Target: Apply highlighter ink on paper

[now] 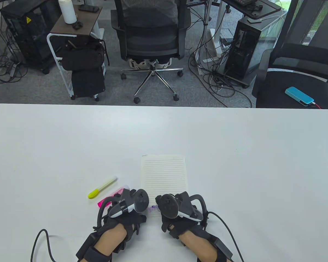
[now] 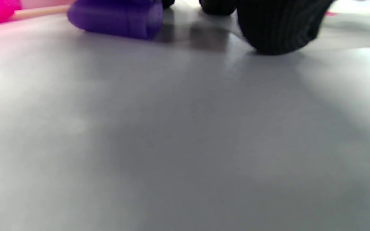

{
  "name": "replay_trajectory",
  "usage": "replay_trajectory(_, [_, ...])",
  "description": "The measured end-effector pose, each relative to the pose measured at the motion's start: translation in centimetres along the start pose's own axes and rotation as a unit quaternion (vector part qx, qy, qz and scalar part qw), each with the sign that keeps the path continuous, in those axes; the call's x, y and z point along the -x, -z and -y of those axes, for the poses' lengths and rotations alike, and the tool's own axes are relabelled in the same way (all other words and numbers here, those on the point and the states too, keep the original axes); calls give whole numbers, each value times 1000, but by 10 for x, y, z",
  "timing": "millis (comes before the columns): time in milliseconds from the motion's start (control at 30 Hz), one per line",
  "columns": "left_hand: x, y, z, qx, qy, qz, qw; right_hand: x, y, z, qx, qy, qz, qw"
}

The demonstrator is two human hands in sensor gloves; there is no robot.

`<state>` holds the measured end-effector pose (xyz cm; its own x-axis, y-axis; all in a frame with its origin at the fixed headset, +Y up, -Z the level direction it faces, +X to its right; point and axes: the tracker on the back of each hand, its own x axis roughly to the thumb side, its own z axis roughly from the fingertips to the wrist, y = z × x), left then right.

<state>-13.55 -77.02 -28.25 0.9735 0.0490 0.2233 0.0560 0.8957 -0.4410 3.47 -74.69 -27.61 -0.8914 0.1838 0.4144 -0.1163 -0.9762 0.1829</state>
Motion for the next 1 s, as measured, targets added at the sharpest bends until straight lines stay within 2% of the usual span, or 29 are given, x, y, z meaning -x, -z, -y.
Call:
replay_trajectory(167, [0, 0, 0, 1, -1, 1, 1000, 1, -3, 5, -39, 11, -1, 999])
replay_trajectory(333, [0, 0, 0, 1, -1, 1, 1000, 1, 0, 0, 0, -4, -2, 1000])
replay_trajectory(567, [0, 1, 0, 1, -1, 1, 1000, 0, -3, 6, -45, 8, -5, 999])
replay_trajectory(733, [0, 1, 0, 1, -1, 1, 1000, 1, 0, 1, -5, -3, -6, 1000])
replay_trajectory(1000, [0, 1, 0, 2, -1, 2, 1000, 0, -3, 5, -39, 2, -11, 999])
